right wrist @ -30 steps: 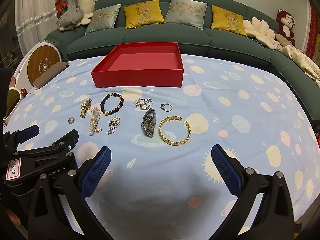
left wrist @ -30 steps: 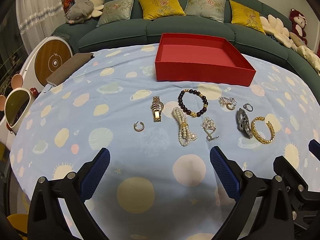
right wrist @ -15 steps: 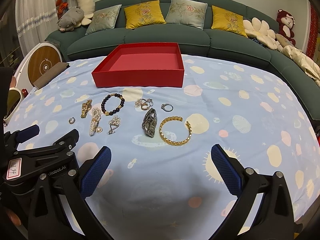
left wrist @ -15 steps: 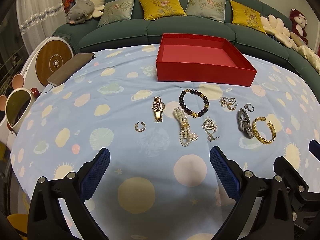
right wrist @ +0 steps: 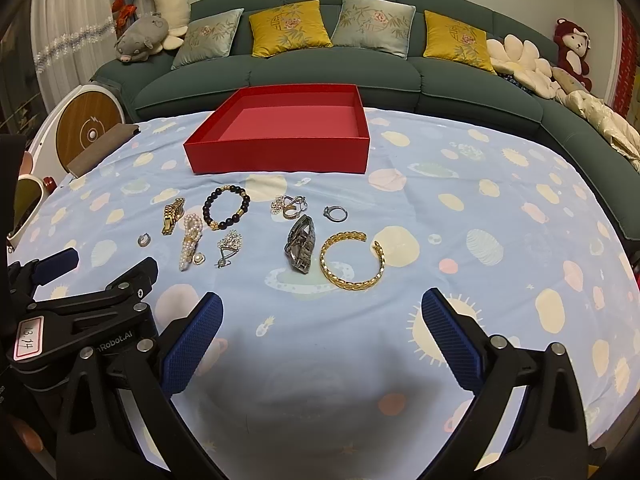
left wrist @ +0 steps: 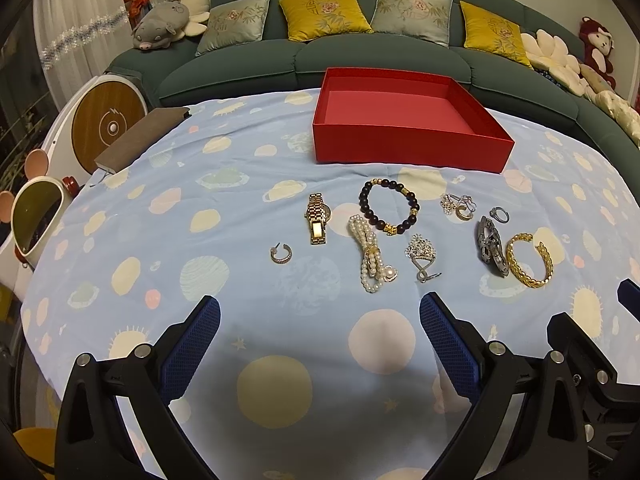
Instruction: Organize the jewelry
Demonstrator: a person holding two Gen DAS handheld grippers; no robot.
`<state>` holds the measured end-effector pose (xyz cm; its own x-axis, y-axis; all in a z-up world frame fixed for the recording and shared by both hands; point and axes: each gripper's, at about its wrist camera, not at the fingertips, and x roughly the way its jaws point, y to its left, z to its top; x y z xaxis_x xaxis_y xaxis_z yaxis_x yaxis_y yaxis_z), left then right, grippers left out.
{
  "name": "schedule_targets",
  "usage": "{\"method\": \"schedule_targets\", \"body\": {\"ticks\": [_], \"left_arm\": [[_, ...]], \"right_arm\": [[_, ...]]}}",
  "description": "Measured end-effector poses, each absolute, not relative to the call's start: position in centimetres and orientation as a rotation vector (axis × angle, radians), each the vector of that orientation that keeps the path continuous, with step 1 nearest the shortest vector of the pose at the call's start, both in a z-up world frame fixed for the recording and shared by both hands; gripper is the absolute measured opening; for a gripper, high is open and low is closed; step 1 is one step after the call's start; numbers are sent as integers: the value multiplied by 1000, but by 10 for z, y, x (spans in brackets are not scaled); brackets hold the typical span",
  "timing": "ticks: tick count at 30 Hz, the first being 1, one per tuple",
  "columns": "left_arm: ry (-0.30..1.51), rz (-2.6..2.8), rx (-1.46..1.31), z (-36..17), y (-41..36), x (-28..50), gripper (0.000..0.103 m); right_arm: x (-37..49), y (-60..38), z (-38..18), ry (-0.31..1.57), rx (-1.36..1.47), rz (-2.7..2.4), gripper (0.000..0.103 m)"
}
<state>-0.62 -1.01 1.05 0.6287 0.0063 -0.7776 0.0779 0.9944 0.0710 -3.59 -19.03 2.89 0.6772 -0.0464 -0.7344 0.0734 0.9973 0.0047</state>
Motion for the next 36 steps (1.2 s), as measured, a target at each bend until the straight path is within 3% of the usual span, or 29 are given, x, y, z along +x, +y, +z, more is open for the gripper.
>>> {"method": "schedule_targets", "body": {"ticks": [36], "left_arm": [[872, -51, 89, 7, -11, -7, 97]], "right_arm": [[-36, -189, 27, 821, 34, -65, 97]]}}
